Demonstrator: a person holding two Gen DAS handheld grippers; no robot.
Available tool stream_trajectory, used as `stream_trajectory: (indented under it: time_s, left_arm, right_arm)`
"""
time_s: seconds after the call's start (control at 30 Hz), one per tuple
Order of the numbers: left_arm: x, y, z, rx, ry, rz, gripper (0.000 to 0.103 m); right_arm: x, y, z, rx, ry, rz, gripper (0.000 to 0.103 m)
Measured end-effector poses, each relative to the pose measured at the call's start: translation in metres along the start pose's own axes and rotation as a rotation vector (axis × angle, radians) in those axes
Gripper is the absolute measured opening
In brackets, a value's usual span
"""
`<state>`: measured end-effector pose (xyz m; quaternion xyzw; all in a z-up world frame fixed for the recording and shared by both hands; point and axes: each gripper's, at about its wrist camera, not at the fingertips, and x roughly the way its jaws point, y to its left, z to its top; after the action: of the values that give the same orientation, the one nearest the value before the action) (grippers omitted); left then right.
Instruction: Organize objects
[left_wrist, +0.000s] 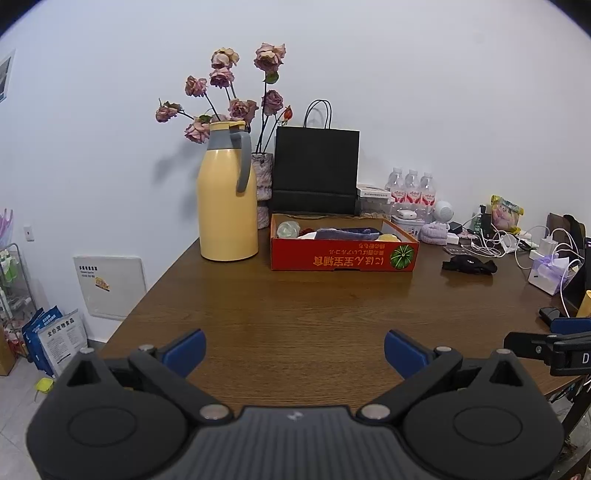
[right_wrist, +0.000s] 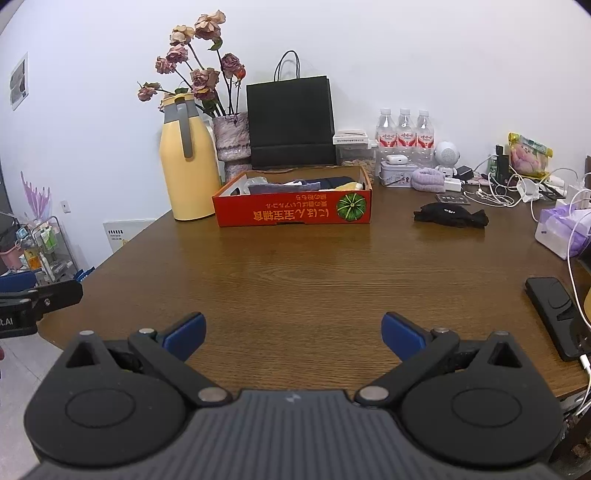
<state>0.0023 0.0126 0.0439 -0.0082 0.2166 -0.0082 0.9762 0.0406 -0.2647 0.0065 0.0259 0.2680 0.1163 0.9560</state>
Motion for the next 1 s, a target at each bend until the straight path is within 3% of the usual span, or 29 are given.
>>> stream_trajectory:
  time_s: [1.0]
  left_arm:
    - [0.0036, 0.003, -0.0012, 0.003, 0.035, 0.005, 0.103]
  right_arm:
    - [0.0053, -0.0014, -0.001, -0.026, 0.02, -0.026, 0.103]
